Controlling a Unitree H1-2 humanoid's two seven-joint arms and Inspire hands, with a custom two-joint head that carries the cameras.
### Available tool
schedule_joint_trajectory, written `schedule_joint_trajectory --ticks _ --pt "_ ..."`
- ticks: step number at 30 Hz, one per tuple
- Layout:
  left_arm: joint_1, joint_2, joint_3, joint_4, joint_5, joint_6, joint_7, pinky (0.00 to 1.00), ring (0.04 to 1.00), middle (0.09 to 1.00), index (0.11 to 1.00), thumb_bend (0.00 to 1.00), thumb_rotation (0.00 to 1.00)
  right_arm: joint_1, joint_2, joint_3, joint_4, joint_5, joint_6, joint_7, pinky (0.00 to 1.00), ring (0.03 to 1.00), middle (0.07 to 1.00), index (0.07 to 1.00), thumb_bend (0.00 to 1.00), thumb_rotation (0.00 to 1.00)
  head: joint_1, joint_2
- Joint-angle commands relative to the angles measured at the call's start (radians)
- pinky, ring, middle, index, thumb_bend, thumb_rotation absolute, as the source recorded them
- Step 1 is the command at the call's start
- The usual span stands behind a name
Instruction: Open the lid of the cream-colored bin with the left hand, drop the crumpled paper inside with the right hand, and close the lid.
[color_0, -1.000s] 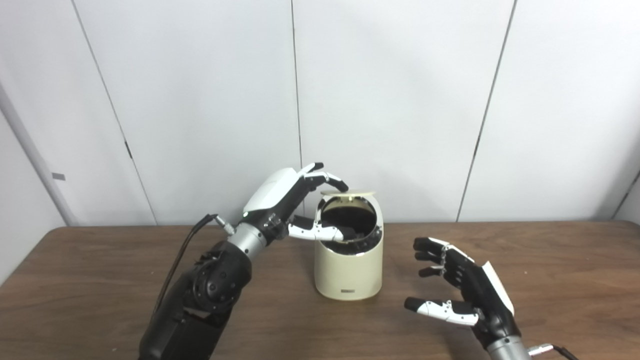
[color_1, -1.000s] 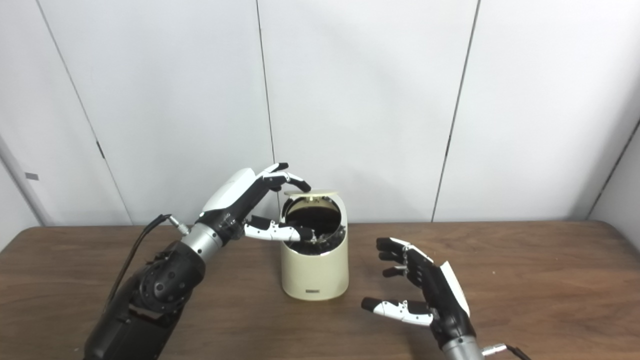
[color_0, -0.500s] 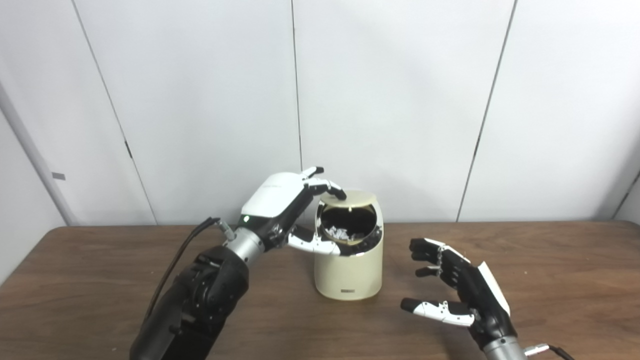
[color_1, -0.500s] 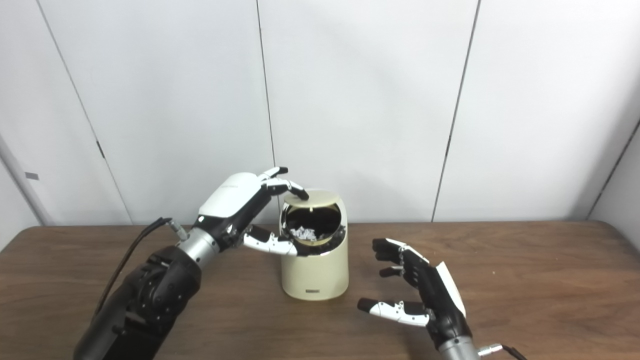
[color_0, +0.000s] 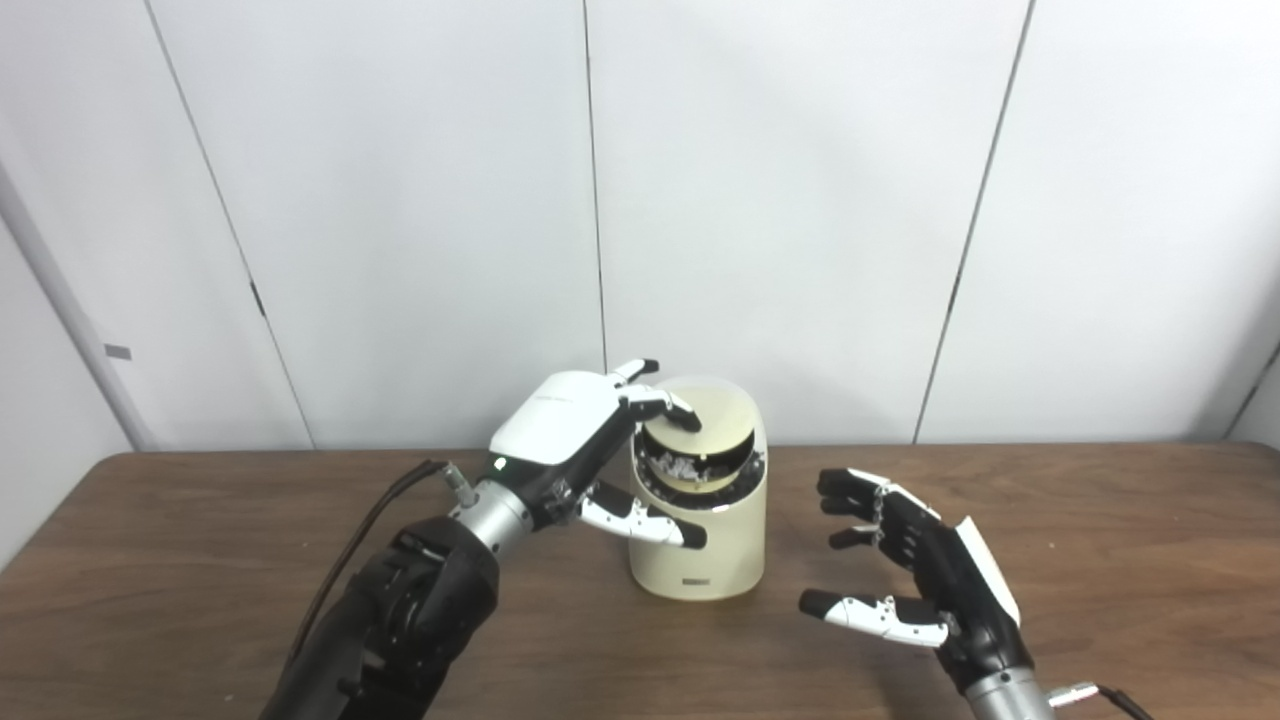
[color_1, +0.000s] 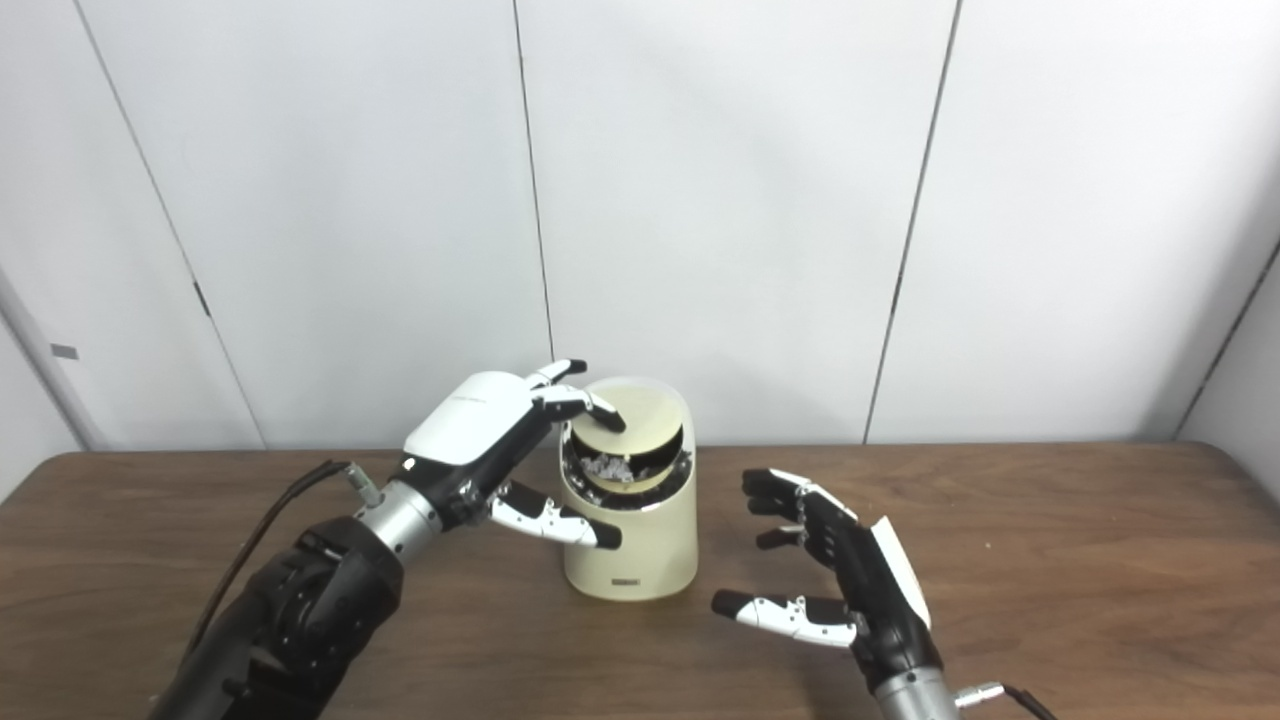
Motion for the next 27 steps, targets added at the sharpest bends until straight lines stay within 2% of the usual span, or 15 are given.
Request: schedule_joint_trajectory --ticks 1,7,14,20,27 --pt "-0.029 0.008 0.004 -0.005 -0.003 -0.030 0.018 0.88 0.959 0.773 0.763 0.93 0.43 -0.032 0.007 0.000 -0.028 0.005 -0.014 -0.014 0.62 0.757 0.774 0.747 0.78 0.23 0.001 0.000" --pt "-0.017 0.009 -0.009 -0.001 0.014 -0.043 0.016 0.90 0.958 0.782 0.773 0.93 0.44 -0.034 0.012 0.005 -0.030 0.003 -0.012 -0.010 0.62 0.746 0.764 0.742 0.78 0.21 -0.004 0.003" --pt "-0.023 0.027 -0.043 0.026 0.109 -0.093 0.041 0.91 0.939 0.776 0.781 0.94 0.47 -0.034 0.014 0.004 -0.038 0.002 0.001 -0.008 0.61 0.737 0.765 0.743 0.77 0.24 -0.003 0.006" --pt "-0.032 0.031 -0.070 0.042 0.206 -0.076 0.030 0.97 0.967 0.801 0.800 0.95 0.47 -0.033 0.011 0.005 -0.043 -0.006 0.002 -0.011 0.62 0.738 0.762 0.740 0.76 0.25 -0.001 0.012" --pt "-0.052 0.035 -0.105 0.085 0.314 -0.048 0.011 1.00 0.979 0.822 0.816 0.96 0.46 -0.027 0.014 0.004 -0.058 -0.001 0.012 -0.009 0.62 0.743 0.764 0.740 0.76 0.25 -0.004 0.018"
